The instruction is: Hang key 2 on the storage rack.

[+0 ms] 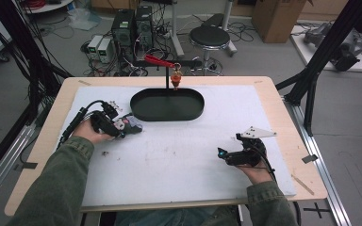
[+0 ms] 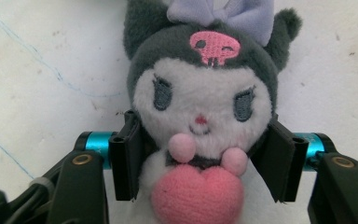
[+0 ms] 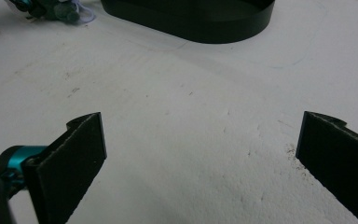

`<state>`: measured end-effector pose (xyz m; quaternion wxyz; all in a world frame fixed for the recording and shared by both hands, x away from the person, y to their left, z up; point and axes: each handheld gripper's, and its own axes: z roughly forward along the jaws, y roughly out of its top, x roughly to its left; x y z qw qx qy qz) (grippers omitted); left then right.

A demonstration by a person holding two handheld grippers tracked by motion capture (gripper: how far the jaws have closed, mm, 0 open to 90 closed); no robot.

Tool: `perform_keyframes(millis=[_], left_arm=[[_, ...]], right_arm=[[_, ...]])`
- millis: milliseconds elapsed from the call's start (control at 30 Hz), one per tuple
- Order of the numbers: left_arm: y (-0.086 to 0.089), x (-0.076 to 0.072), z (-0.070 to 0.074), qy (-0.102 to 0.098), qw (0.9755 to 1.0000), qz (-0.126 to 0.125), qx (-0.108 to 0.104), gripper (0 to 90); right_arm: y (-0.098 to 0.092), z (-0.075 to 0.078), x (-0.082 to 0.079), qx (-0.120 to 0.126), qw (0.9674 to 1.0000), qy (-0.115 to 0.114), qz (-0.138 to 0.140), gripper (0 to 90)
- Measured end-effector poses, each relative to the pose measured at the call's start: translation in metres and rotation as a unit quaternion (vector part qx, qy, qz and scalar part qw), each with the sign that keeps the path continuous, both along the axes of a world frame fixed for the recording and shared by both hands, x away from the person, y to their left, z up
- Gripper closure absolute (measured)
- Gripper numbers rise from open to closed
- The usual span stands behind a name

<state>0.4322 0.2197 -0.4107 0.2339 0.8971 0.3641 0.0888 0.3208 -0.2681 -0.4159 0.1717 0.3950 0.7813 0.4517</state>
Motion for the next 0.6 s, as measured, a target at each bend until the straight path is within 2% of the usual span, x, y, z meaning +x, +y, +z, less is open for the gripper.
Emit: perform_keyframes(millis=[67, 200, 433, 600], left_arm=[[0.004, -0.001, 0.002, -0.002, 0.9998, 0.003, -0.018, 41.5], [0.010, -0.005, 0.012, -0.008, 0.9995, 0.004, -0.030, 42.2], [0.023, -0.012, 0.033, -0.024, 0.9971, 0.020, -0.069, 42.4], [0.032, -0.013, 0.043, -0.030, 0.9960, 0.034, -0.077, 42.4]], right_arm=[[0.000, 0.000, 0.000, 0.001, 1.0000, 0.001, 0.000, 0.8], [-0.001, 0.000, 0.001, 0.001, 1.0000, 0.001, 0.001, 0.8], [0.000, 0.000, 0.000, 0.003, 1.0000, 0.001, 0.003, 0.8], [0.000, 0.000, 0.001, -0.002, 1.0000, -0.001, 0.006, 0.8]])
